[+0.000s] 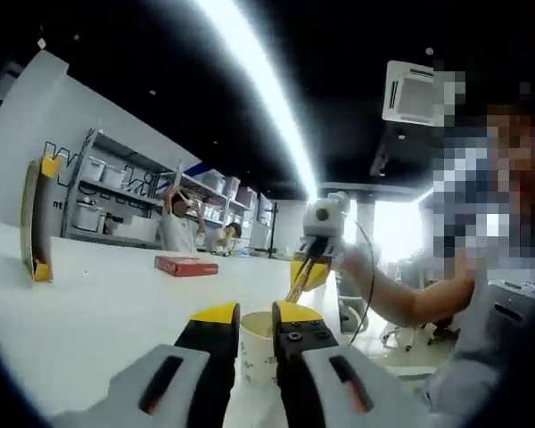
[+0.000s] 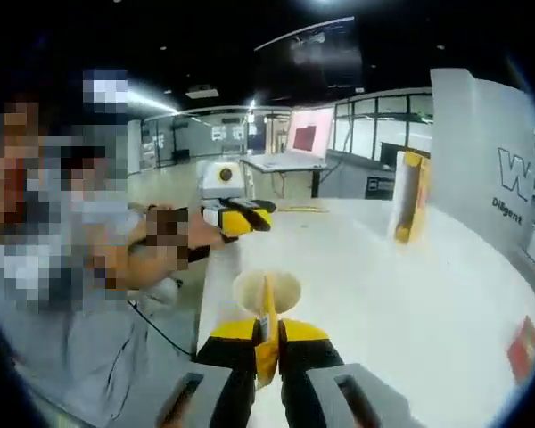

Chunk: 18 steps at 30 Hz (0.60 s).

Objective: Tear open the coffee pouch, take out the coffee, and pour the coffee from the pouch into the cup

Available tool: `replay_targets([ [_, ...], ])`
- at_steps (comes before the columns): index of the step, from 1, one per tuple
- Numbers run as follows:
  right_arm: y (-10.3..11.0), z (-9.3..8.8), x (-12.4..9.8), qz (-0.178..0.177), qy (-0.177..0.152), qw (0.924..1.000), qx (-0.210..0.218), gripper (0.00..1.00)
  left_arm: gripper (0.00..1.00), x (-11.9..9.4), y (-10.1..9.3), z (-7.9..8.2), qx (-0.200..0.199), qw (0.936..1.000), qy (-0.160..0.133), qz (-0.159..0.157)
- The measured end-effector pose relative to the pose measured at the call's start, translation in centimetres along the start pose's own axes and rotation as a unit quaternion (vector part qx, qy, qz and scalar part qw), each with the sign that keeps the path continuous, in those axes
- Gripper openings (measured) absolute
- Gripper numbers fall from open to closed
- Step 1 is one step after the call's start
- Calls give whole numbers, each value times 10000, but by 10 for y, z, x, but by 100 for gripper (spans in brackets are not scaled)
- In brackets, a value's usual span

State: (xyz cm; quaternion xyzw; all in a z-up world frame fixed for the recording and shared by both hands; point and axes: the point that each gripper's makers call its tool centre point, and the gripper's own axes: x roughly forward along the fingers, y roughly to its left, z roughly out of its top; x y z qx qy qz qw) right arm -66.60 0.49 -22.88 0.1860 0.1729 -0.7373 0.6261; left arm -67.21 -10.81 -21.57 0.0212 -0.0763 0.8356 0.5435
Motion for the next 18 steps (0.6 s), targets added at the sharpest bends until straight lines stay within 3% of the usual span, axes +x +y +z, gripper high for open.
replay_targets([
  [4,-2,5,0,176,230,9995,-94,9,17,20,-9,2,144,9984,431,-322],
  [8,-3,11,-1,237,483,9983,-219,9,17,35,-21,-4,-162,9945,793,-669],
  [11,1,16,-2,333,712,9963,-337,9,17,43,-19,-11,113,9903,1224,-651],
  [18,5,23,2,409,1117,9919,-457,9,18,52,-26,-22,327,9810,1756,-754],
])
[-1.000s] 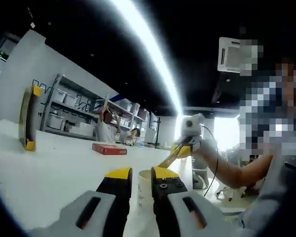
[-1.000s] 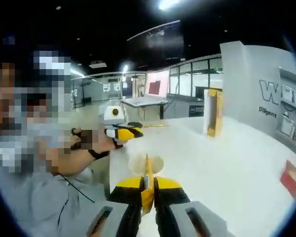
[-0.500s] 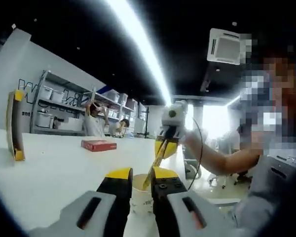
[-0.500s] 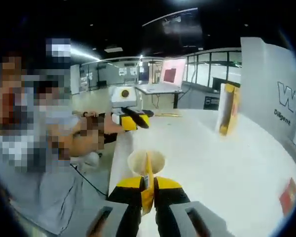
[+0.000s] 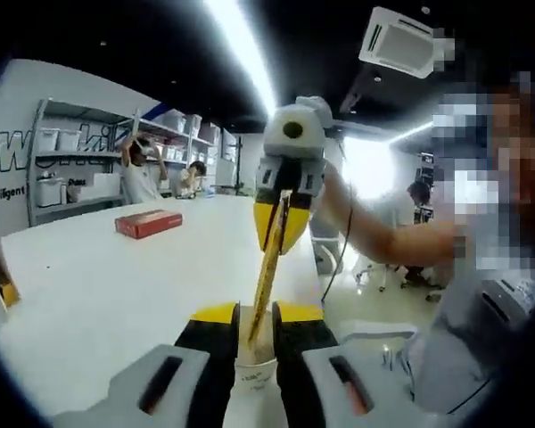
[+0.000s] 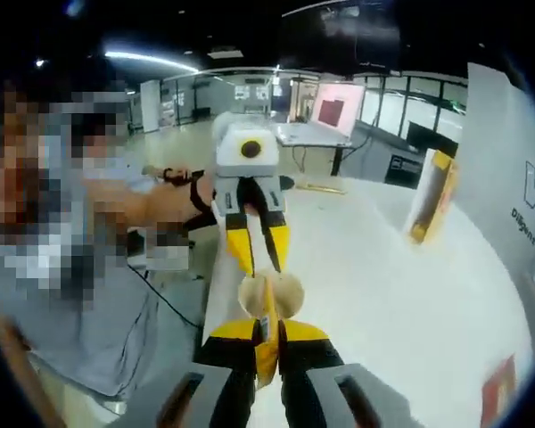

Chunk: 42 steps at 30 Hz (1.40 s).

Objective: Tear open the coffee pouch, take out the coffee, and pour the coffee from the pouch into the cup

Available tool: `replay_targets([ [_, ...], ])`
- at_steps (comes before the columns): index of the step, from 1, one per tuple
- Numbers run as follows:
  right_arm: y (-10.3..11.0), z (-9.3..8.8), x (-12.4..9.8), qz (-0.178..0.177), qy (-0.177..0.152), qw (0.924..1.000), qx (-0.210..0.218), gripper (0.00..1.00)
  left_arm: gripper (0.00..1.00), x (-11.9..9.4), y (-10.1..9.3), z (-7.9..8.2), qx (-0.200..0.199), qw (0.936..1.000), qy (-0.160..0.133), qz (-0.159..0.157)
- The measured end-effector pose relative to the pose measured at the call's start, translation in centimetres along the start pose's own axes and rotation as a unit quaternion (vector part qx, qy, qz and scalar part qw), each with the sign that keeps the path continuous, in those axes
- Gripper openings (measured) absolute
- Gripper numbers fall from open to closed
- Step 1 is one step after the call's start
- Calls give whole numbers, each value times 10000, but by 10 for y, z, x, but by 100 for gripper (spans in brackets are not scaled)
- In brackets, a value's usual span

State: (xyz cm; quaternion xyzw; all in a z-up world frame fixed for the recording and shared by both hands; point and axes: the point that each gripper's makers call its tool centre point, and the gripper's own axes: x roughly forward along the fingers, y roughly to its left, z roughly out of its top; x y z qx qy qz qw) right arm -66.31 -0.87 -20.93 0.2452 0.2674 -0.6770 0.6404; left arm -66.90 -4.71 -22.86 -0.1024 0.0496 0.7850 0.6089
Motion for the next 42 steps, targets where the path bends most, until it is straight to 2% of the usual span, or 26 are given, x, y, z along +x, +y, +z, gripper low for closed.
replay_targets([
  [4,1,3,1,11,160,9998,-93,9,17,5,-1,-3,110,9997,200,-30],
  [9,0,9,-3,15,186,9997,-149,9,16,12,-6,-8,185,9990,366,-197],
  [12,0,8,-3,42,270,9995,-185,9,10,11,-1,-10,332,9979,481,-278],
  [16,0,6,-2,74,372,9991,-189,9,10,10,4,-9,382,9966,580,-438],
  [22,-3,4,-3,60,496,9985,-224,9,6,18,-2,-13,650,9944,670,-503],
  [24,-4,5,-3,15,352,9988,-343,9,5,18,0,-12,638,9949,615,-483],
  [26,-3,9,-4,-12,27,9993,-362,10,4,19,0,-10,683,9960,405,-420],
  [27,-3,9,-5,17,-131,9993,-356,10,4,15,8,-9,673,9962,357,-432],
  [28,-3,11,-5,15,-322,9986,-422,10,4,14,10,-9,687,9962,322,-422],
  [30,-2,12,-6,31,-821,9962,-294,10,4,16,8,-8,657,9967,246,-418],
  [33,-3,16,-7,32,-1654,9862,-91,14,4,18,0,-8,635,9969,167,-427],
  [35,-6,17,-10,51,-2354,9718,167,15,4,17,-3,-6,585,9973,86,-435],
  [36,-5,17,-12,146,-2710,9620,313,15,4,17,-4,-6,565,9974,53,-434],
  [37,-6,21,-15,120,-3281,9437,394,15,4,18,-5,-6,524,9975,36,-467],
  [39,-5,20,-15,225,-3881,9190,657,15,4,18,-5,-6,480,9978,-9,-466],
  [40,-7,19,-12,149,-4140,9074,709,15,4,18,-6,-7,427,9978,-31,-514],
  [41,-7,17,-9,90,-4354,8971,745,15,4,18,-8,-6,326,9978,-67,-582],
  [42,-6,16,-4,89,-4426,8929,825,15,4,19,-8,-6,282,9979,-102,-579],
])
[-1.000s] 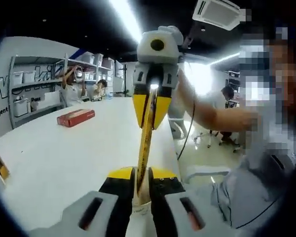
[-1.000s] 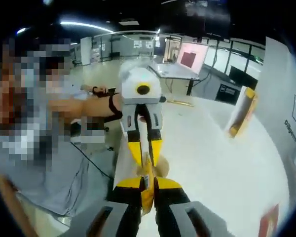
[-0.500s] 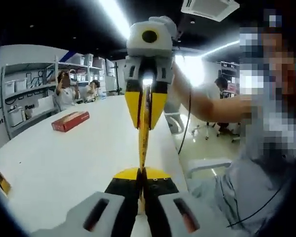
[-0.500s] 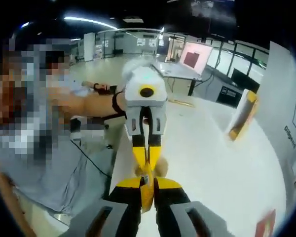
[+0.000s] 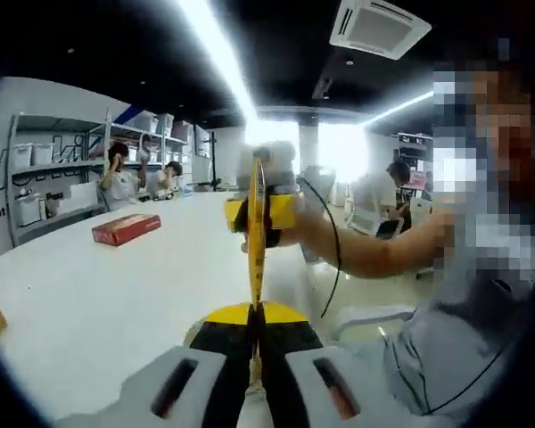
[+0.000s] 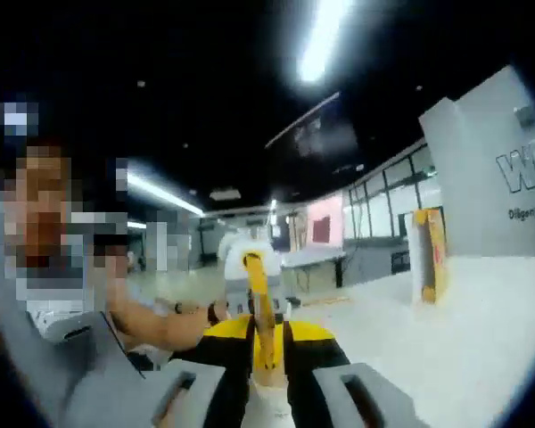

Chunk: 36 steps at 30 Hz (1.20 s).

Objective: Tear open the coffee pouch, take out the coffee, and pour the coffee from the pouch into the cup

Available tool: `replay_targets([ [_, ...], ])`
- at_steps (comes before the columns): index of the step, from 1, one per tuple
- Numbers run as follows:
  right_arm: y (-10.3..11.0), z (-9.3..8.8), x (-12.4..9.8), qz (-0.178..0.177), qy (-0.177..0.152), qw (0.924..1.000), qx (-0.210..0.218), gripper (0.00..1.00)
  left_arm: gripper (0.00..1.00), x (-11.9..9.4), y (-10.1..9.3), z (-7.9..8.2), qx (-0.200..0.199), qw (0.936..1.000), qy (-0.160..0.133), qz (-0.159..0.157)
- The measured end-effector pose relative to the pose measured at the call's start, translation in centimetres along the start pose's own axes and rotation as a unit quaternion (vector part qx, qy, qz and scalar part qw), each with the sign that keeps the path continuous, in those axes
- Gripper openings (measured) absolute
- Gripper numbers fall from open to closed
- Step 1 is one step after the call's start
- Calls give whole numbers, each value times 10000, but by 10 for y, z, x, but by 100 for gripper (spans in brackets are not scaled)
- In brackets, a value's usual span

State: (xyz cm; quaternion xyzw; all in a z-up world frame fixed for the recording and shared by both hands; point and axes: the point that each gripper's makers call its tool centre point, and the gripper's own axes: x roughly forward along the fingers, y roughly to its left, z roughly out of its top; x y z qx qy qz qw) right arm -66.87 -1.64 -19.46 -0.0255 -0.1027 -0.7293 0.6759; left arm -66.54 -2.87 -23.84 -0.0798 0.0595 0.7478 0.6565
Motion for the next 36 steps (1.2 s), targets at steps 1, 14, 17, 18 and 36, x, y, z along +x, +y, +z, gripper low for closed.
replay_targets([
  [1,-1,-6,2,-51,-143,9999,79,15,4,1,0,-1,3,10000,1,16],
  [14,-3,-16,23,-232,-880,9946,498,10,4,3,-4,4,-25,10000,-95,10],
  [17,0,-16,26,-243,-819,9955,404,8,4,1,-4,4,-97,9999,-91,27],
  [18,0,-17,25,-262,-751,9964,302,8,4,1,-4,3,-130,9999,-79,29],
  [36,-3,-21,29,-9,-196,9998,59,5,7,1,2,6,-367,9992,-117,-79],
])
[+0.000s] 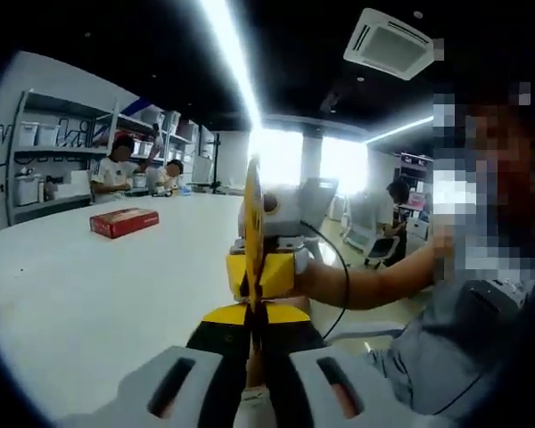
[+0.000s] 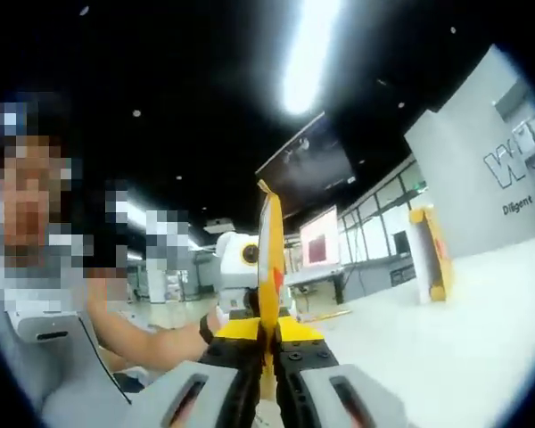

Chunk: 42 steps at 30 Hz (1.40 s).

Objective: Tear open the coffee pouch, take out the coffee, and pour the coffee from the pouch into the cup

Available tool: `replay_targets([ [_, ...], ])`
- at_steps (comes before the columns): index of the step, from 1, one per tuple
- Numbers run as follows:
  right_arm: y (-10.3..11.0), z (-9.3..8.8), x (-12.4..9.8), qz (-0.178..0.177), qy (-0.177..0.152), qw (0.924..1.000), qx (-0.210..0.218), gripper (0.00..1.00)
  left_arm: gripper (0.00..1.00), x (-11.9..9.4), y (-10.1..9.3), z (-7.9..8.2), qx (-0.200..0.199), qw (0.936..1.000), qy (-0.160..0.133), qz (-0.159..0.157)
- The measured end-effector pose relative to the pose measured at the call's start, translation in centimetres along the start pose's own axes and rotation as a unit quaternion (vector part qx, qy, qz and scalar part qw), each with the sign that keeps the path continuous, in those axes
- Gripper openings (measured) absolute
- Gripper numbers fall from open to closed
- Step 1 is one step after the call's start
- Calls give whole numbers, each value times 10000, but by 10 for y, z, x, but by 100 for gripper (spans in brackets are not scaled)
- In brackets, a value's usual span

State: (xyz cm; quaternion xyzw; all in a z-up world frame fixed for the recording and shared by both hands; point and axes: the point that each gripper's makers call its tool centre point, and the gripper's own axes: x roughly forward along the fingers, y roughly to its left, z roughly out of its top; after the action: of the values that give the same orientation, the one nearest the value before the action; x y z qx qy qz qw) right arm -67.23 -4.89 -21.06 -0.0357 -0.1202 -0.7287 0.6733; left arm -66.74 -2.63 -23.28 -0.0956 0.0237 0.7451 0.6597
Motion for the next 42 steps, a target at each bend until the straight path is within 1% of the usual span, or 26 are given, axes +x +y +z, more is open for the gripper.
replay_targets([
  [4,1,-1,2,33,-41,10000,11,5,5,0,-2,1,-63,10000,36,-63],
  [6,2,1,1,92,-33,9999,103,5,4,0,-6,1,18,10000,14,-73],
  [8,3,2,1,155,-22,9997,196,6,4,0,-7,2,129,9999,-15,-16],
  [11,7,4,0,196,2,9998,93,7,4,0,-6,4,224,9997,-32,13],
  [14,6,10,-3,173,-115,9998,56,8,3,-1,-4,6,237,9997,-39,7],
  [21,4,8,-4,94,-107,9999,91,7,4,0,-4,2,138,9999,26,5],
  [22,4,7,-4,97,-94,9999,99,6,4,0,-5,2,98,9999,30,-18],
  [23,6,7,-5,123,-81,9998,107,6,4,0,-6,2,-35,9999,33,-92],
  [26,4,9,-6,102,-91,9999,29,6,6,0,-4,4,60,10000,1,-66],
  [34,3,7,-7,117,-73,9999,60,6,8,3,-5,6,72,9999,-14,-99],
  [37,4,7,-6,125,-67,9999,39,6,5,4,-5,7,49,9999,-13,-128],
  [40,4,8,-6,111,-33,9999,-8,7,3,3,-4,9,280,9996,-52,-58],
  [42,5,9,-6,161,-31,9998,-59,7,3,3,-6,9,316,9995,-70,-52],
])
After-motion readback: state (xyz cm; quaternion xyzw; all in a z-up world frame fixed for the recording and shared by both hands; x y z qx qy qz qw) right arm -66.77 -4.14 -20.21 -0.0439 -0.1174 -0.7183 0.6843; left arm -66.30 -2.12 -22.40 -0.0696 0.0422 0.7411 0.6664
